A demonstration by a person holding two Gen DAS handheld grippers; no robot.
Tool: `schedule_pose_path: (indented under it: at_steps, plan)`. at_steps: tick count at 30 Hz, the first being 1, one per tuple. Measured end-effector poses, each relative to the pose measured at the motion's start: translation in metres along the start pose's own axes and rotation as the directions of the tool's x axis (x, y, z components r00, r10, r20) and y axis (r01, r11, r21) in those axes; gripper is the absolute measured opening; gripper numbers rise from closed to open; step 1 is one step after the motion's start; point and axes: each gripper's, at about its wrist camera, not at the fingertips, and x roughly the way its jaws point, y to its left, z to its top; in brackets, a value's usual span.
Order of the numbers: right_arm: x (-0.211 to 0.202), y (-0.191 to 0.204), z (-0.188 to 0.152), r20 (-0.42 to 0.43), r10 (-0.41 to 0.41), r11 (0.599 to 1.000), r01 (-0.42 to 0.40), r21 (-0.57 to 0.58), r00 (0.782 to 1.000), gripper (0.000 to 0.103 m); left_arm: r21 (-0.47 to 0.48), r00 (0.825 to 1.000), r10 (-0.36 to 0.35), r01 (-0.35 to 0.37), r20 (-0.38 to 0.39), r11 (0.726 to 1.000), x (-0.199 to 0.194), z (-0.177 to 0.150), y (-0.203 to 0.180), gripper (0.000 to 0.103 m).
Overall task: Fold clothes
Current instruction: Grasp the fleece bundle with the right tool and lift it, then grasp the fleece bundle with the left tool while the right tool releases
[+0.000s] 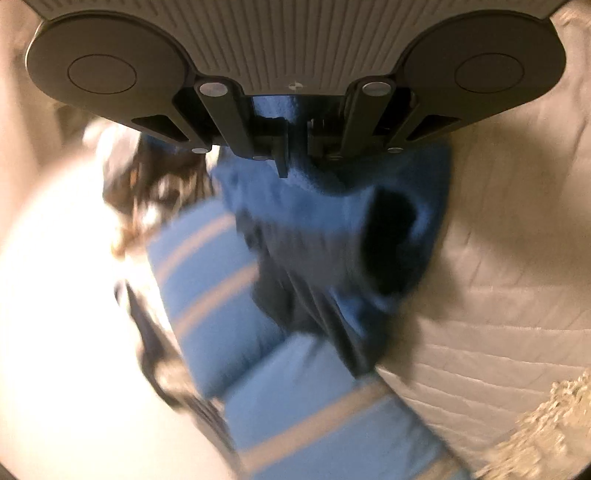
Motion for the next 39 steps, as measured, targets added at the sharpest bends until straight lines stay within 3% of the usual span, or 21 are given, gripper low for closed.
schedule_pose_path:
  at_steps: [2,3,5,6,7,8,9,10,11,12,14,17,19,22,26,29,32,35,39]
  plan:
    - [0.019,-0.007,0.014,0.024,-0.065,0.995,0.063,0.078,0.998,0.011,-0.152,0.999,0.020,-0.014,0.036,0.988,0.018,0.024,0.011,0.008]
    - [0.028,-0.010,0.021,0.034,-0.098,0.989,0.094,0.118,0.995,0.013,-0.252,0.998,0.046,-0.033,0.047,0.967,0.030,0.032,0.019,0.010]
    - [0.046,-0.021,0.030,0.040,-0.167,0.967,0.156,0.203,0.985,0.023,-0.445,0.993,0.101,-0.065,0.058,0.893,0.053,0.048,0.037,0.015]
    - [0.053,-0.026,0.033,0.045,-0.187,0.956,0.171,0.240,0.981,0.043,-0.497,0.991,0.115,-0.067,0.067,0.865,0.063,0.052,0.041,0.027]
    - [0.053,-0.026,0.034,0.075,-0.189,0.954,0.165,0.249,0.979,0.059,-0.524,0.990,0.119,-0.060,0.080,0.849,0.069,0.056,0.042,0.036]
    - [0.050,-0.024,0.033,0.118,-0.186,0.958,0.153,0.242,0.975,0.079,-0.544,0.987,0.120,-0.045,0.103,0.838,0.072,0.061,0.042,0.052]
    - [0.047,-0.023,0.033,0.161,-0.183,0.962,0.142,0.235,0.970,0.090,-0.564,0.981,0.118,-0.011,0.154,0.826,0.072,0.063,0.039,0.060]
    - [0.044,-0.021,0.032,0.204,-0.178,0.965,0.131,0.228,0.963,0.091,-0.573,0.974,0.114,0.020,0.197,0.819,0.070,0.065,0.034,0.065]
    - [0.040,-0.018,0.032,0.227,-0.177,0.968,0.127,0.218,0.958,0.093,-0.570,0.966,0.107,0.047,0.234,0.820,0.066,0.067,0.028,0.077]
    - [0.036,-0.016,0.032,0.239,-0.177,0.970,0.128,0.208,0.955,0.095,-0.551,0.957,0.098,0.073,0.274,0.831,0.059,0.071,0.021,0.080]
    - [0.027,-0.013,0.031,0.246,-0.183,0.972,0.139,0.189,0.952,0.097,-0.502,0.936,0.091,0.099,0.340,0.859,0.045,0.076,0.008,0.080]
    - [0.010,-0.008,0.024,0.233,-0.194,0.975,0.161,0.154,0.953,0.103,-0.432,0.934,0.120,0.040,0.336,0.901,0.025,0.074,-0.009,0.080]
    - [-0.001,-0.005,0.012,0.195,-0.192,0.978,0.170,0.124,0.962,0.103,-0.355,0.940,0.184,-0.074,0.286,0.932,0.017,0.067,-0.021,0.080]
    - [-0.009,-0.007,-0.013,0.119,-0.185,0.980,0.173,0.102,0.976,0.102,-0.221,0.928,0.298,-0.250,0.222,0.943,0.008,0.042,-0.026,0.080]
    - [-0.005,-0.020,-0.050,0.014,-0.167,0.980,0.164,0.115,0.986,0.102,-0.186,0.934,0.337,-0.312,0.119,0.932,0.009,0.001,0.005,0.080]
    - [0.008,-0.034,-0.072,-0.017,-0.143,0.979,0.144,0.146,0.990,0.095,-0.257,0.953,0.291,-0.261,0.087,0.931,0.015,-0.029,0.040,0.080]
    - [0.025,-0.045,-0.085,0.008,-0.098,0.977,0.094,0.193,0.995,0.092,-0.297,0.974,0.181,-0.134,0.138,0.945,0.025,-0.051,0.065,0.080]
    - [0.042,-0.049,-0.090,0.065,-0.037,0.974,0.022,0.225,0.997,0.091,-0.264,0.973,0.108,-0.052,0.202,0.963,0.039,-0.058,0.068,0.079]
    - [0.066,-0.043,-0.085,0.119,-0.049,0.974,0.021,0.226,0.992,0.092,-0.269,0.976,0.039,0.020,0.216,0.963,0.062,-0.055,0.063,0.078]
